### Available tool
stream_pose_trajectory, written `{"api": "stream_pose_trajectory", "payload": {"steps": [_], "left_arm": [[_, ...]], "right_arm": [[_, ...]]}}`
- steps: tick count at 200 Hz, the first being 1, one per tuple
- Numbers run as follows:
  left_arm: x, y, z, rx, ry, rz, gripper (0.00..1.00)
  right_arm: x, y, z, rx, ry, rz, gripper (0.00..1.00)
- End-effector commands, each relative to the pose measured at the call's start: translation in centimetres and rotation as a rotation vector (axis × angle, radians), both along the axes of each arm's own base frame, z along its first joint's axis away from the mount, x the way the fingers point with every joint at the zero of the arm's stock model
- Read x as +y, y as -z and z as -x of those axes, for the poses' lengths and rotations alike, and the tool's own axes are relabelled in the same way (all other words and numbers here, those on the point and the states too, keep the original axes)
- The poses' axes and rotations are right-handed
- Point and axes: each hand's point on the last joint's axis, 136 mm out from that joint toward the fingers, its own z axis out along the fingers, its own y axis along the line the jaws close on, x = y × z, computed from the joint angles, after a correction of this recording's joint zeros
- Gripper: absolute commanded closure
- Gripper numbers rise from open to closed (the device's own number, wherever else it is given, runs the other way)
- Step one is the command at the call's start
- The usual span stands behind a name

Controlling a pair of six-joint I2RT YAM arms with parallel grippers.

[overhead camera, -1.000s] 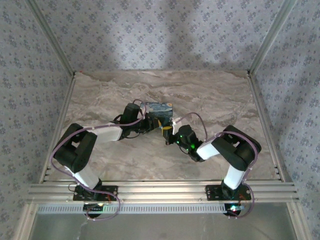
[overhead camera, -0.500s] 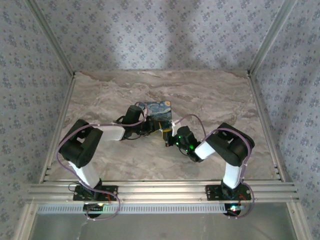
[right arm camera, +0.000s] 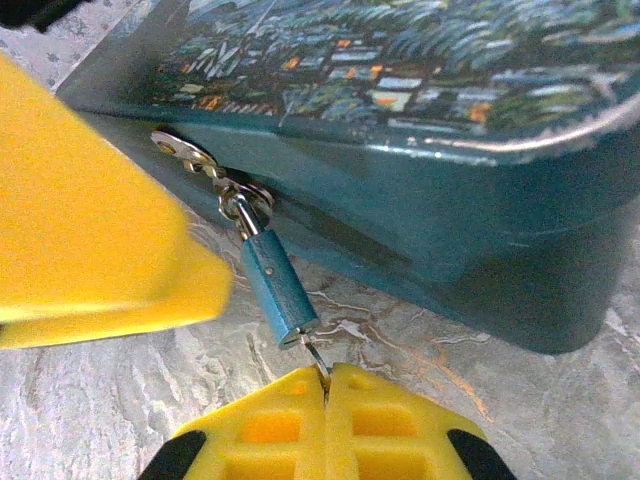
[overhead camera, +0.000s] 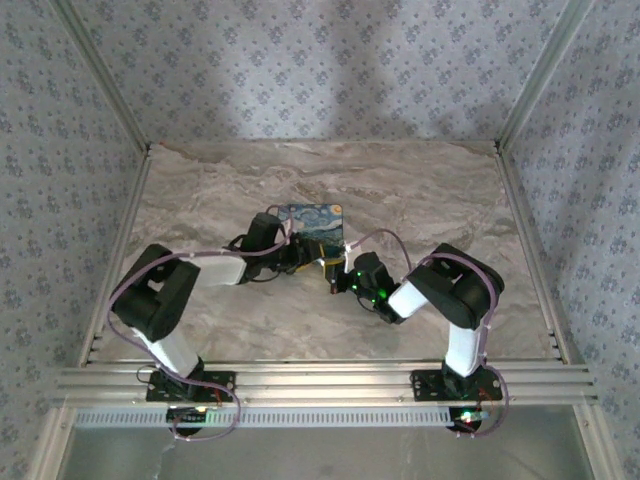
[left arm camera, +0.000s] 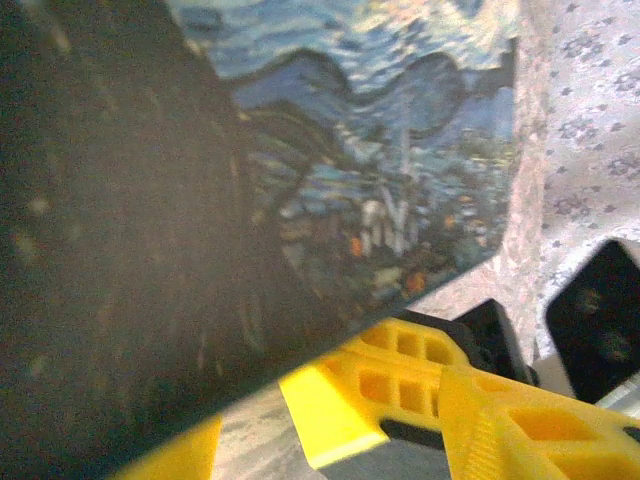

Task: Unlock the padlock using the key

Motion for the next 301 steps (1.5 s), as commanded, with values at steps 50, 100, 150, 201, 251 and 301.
{"api": "stream_pose_trajectory", "payload": {"steps": [50, 100, 150, 201, 251, 301], "left_arm": [[1.6, -1.8, 0.2, 0.002, -0.141, 0.152, 0.37], [1.8, -0.4, 0.2, 0.073, -0.202, 0.193, 0.41], [1.8, 0.5, 0.2, 0.104, -0.227, 0.198, 0.49], [2.2, 1.5, 0.2, 0.128, -0.261, 0.17, 0.49], [2.1, 1.8, 0.2, 0.14, -0.27, 0.16, 0.46], [1.6, 1.9, 0.2, 0.142, -0.262, 0.161, 0.49]], "right_arm": [[1.0, -1.7, 0.1, 0.144, 0.023, -0.112, 1.0], [2.2, -2.4, 0.4, 0.239, 0.005, -0.155, 1.0], [2.4, -2.4, 0.3, 0.293, 0.023, -0.173, 1.0], [2.4, -3.1, 0.2, 0.318, 0.037, -0.188, 1.0], [2.7, -3.8, 0.2, 0.346, 0.034, -0.219, 1.0], [2.9, -4.7, 0.0, 0.368, 0.031, -0.272, 1.0]]}}
